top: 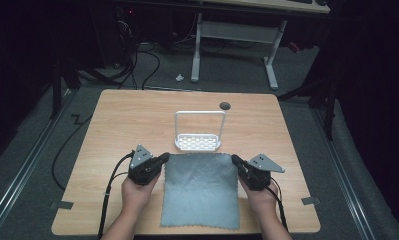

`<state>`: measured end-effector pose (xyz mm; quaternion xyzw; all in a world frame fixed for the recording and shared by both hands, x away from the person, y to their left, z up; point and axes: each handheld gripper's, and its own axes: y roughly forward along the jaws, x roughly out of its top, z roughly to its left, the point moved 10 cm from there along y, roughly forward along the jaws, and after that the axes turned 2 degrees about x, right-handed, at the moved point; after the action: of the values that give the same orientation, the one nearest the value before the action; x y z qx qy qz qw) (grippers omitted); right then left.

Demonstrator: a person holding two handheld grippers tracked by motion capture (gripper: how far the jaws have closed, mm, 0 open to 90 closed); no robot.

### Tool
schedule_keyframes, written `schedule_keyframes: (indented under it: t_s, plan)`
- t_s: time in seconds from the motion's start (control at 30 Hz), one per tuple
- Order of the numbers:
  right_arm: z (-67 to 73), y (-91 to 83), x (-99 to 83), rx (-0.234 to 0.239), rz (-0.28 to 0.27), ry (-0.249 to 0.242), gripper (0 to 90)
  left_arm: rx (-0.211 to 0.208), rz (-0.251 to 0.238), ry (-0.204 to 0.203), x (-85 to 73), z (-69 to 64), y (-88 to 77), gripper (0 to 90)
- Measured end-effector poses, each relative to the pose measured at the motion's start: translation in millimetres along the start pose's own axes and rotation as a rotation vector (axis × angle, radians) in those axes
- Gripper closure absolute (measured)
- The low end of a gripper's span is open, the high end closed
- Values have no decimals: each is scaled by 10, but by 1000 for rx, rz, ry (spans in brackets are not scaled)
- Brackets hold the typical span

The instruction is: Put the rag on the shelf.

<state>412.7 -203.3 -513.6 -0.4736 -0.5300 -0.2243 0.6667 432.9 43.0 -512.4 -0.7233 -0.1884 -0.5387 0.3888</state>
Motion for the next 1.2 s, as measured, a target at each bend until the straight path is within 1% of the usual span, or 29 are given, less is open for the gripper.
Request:
schedule_keyframes:
  t_s: [0.03,0.07,0.13,0.17,0.23,0.27,0.3,0.33,0.37,0.4,0.43,0.47,0.5,0.53,0.57,0.6,0.63,0.67,0.7,0.73,0.77,0.83,0.87,0.9,0.93,0.97,1.07,1.17,1.2]
  plan:
    - [13,-29,79,1,-19,-8,896,2,-22,5,97,-6,-47,897]
    - [17,-41,119,0,-33,-11,896,4,-34,11,147,-9,-66,897]
    - [14,-64,193,-1,-50,-15,895,7,-51,26,243,-19,-98,897]
    - [9,-76,231,-2,-61,-16,895,7,-51,26,243,-19,-98,897]
    - [5,-88,268,-3,-70,-13,895,10,-67,36,335,-29,-123,897]
    - [-13,-111,347,-6,-89,-11,895,13,-82,44,419,-36,-139,897]
    - [-13,-111,347,-6,-89,-11,895,13,-82,44,419,-36,-139,897]
    - [-33,-132,433,-8,-110,-8,895,19,-87,50,458,-32,-147,897]
    - [-33,-132,433,-8,-110,-8,895,15,-92,50,493,-41,-149,897]
    - [-52,-152,521,-10,-129,-3,895,19,-99,60,556,-40,-154,897]
    - [-52,-152,521,-10,-129,-3,895,19,-99,60,556,-40,-154,898]
    - [-68,-171,612,-11,-146,-2,895,22,-119,58,646,-33,-167,897]
    - [-68,-171,612,-11,-146,-2,895,22,-119,58,646,-33,-167,897]
    - [-75,-183,661,-12,-156,-7,895,23,-124,58,685,-27,-173,897]
    - [-80,-206,752,-14,-167,-6,895,27,-136,61,763,-18,-186,898]
    - [-85,-215,799,-17,-176,-11,895,28,-143,63,802,-15,-193,897]
    - [-88,-225,846,-17,-184,-15,895,28,-143,63,802,-15,-193,897]
    - [-87,-234,889,-15,-191,-13,895,30,-149,65,841,-10,-200,898]
    - [-87,-234,889,-15,-191,-13,895,32,-155,65,879,-11,-207,898]
    - [-89,-250,969,-16,-204,-12,895,34,-167,69,954,-6,-225,898]
    - [-89,-250,969,-16,-204,-12,895,34,-167,69,954,-6,-225,897]
    - [-95,-263,1044,-18,-215,-19,895,36,-175,78,1025,-5,-242,897]
    - [-97,-276,1112,-19,-225,-27,895,39,-188,86,1100,-4,-266,898]
    - [-96,-283,1143,-19,-228,-25,895,41,-193,89,1137,-2,-277,898]
    - [-96,-287,1174,-18,-233,-28,895,41,-193,89,1137,-2,-277,897]
    - [-97,-293,1203,-17,-234,-31,895,46,-204,96,1215,7,-296,898]
    - [-111,-308,1298,-17,-246,-33,895,54,-221,106,1336,24,-324,897]
    - [-130,-313,1395,-23,-256,-37,895,59,-227,122,1454,36,-327,898]
    - [-138,-308,1430,-27,-258,-41,895,59,-227,122,1454,36,-327,898]
